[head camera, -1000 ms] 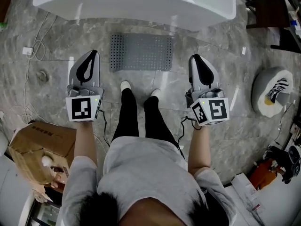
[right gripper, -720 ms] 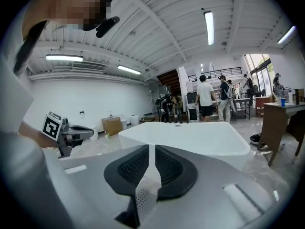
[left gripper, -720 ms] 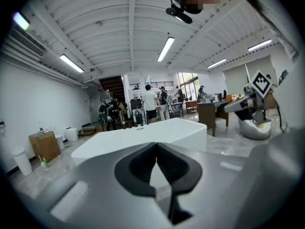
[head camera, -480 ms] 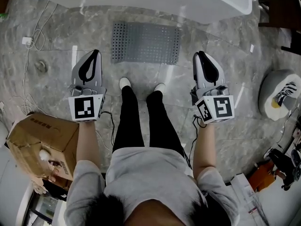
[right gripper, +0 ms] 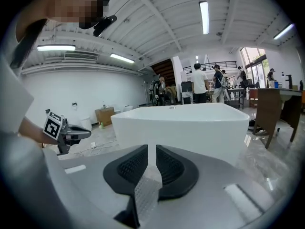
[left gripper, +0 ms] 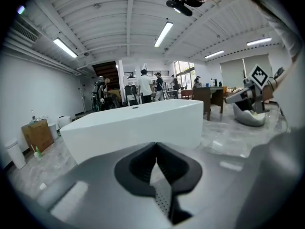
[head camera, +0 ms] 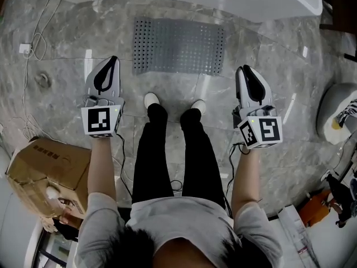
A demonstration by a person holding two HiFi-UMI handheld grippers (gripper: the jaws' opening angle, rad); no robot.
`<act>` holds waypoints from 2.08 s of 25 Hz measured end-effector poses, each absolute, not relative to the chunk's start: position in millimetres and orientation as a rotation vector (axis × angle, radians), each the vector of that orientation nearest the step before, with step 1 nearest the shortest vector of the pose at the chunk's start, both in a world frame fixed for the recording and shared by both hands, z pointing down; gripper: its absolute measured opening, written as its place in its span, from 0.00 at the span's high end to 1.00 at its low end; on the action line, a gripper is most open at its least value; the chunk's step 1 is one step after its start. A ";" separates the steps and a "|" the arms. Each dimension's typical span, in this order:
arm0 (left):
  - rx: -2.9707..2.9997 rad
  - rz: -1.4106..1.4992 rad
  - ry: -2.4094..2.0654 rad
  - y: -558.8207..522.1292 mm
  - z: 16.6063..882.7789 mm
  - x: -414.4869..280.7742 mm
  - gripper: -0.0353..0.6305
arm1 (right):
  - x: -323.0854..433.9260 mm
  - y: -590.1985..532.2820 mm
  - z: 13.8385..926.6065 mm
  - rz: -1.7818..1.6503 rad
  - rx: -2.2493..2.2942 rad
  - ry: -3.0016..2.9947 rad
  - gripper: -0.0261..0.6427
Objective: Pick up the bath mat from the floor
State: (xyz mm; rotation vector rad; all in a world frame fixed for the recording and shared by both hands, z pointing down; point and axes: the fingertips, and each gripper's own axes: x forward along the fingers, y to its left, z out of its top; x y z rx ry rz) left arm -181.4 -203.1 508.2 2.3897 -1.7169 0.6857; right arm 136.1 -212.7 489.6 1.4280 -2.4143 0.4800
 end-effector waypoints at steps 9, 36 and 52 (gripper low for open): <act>2.363 0.725 -1.707 -204.2 637.9 -202.3 0.94 | 140.7 -226.2 613.9 0.479 1.476 -2.407 0.87; 2.250 0.858 -1.808 -239.6 1005.1 -257.3 0.94 | 177.9 -259.1 975.2 0.473 1.515 -2.405 0.83; 2.084 1.018 -1.839 -241.1 1095.2 -294.9 0.94 | 255.8 -246.6 1131.5 0.721 1.658 -2.030 0.66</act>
